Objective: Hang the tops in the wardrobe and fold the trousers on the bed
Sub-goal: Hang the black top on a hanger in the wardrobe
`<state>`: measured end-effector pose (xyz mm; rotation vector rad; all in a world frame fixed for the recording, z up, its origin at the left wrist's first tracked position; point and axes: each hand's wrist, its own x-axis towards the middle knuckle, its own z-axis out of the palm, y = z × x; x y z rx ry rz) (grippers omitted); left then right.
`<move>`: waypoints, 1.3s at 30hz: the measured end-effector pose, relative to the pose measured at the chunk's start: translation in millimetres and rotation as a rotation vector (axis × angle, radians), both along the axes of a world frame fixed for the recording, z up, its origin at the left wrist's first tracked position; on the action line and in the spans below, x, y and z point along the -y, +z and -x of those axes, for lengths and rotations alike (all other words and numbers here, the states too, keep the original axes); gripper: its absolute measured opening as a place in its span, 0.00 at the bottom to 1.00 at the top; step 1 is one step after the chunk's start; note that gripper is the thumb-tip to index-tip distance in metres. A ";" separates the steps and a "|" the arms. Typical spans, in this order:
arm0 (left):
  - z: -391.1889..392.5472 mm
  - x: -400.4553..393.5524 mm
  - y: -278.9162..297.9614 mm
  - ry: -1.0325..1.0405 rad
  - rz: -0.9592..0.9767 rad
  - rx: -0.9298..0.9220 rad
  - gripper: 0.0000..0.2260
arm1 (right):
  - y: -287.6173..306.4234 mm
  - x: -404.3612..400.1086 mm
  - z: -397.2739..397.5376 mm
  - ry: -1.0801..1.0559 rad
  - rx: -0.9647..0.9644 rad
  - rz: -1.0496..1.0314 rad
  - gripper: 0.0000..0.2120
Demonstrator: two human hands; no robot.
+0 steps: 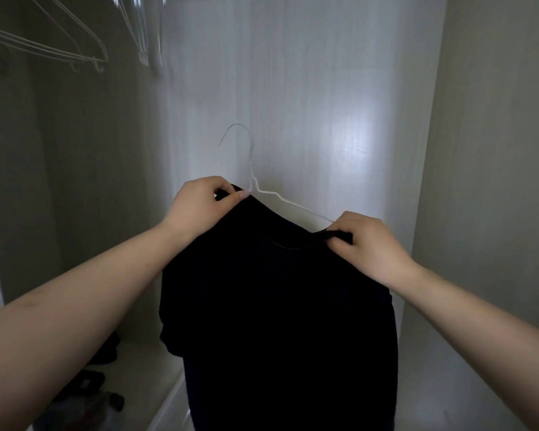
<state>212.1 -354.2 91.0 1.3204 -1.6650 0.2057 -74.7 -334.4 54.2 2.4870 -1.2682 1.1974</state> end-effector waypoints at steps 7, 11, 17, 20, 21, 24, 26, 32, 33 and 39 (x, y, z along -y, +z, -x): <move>-34.9 -1.7 -7.6 0.162 0.008 0.211 0.08 | -0.1 -5.2 26.1 0.034 0.112 0.035 0.05; -30.0 -4.3 -10.1 0.164 0.029 0.273 0.07 | 3.1 -6.2 31.1 0.049 0.038 0.012 0.07; -10.9 -4.2 -1.0 0.109 0.010 0.240 0.11 | 29.2 -5.7 24.9 0.064 -0.127 0.030 0.03; -11.3 -0.4 7.6 0.137 -0.007 0.218 0.14 | 47.2 -8.5 23.3 0.064 -0.115 0.069 0.04; -13.3 1.9 10.0 0.150 -0.017 0.210 0.16 | 52.0 -9.4 25.0 0.055 -0.101 0.083 0.06; -18.8 9.6 16.8 0.204 -0.032 0.188 0.23 | 64.5 -16.7 32.6 0.045 0.014 0.011 0.17; -18.0 15.4 22.4 0.228 -0.048 0.191 0.26 | 73.7 -24.7 39.6 0.080 0.112 -0.152 0.23; 4.4 35.5 48.7 0.210 -0.154 0.224 0.32 | 95.8 -37.6 68.5 0.140 0.104 -0.624 0.17; 9.9 37.9 54.3 0.204 -0.153 0.206 0.32 | 99.0 -40.1 71.8 0.175 0.129 -0.646 0.17; 64.3 55.9 86.9 -0.196 -0.108 -0.095 0.22 | 126.2 -58.8 78.4 0.218 0.421 -0.471 0.21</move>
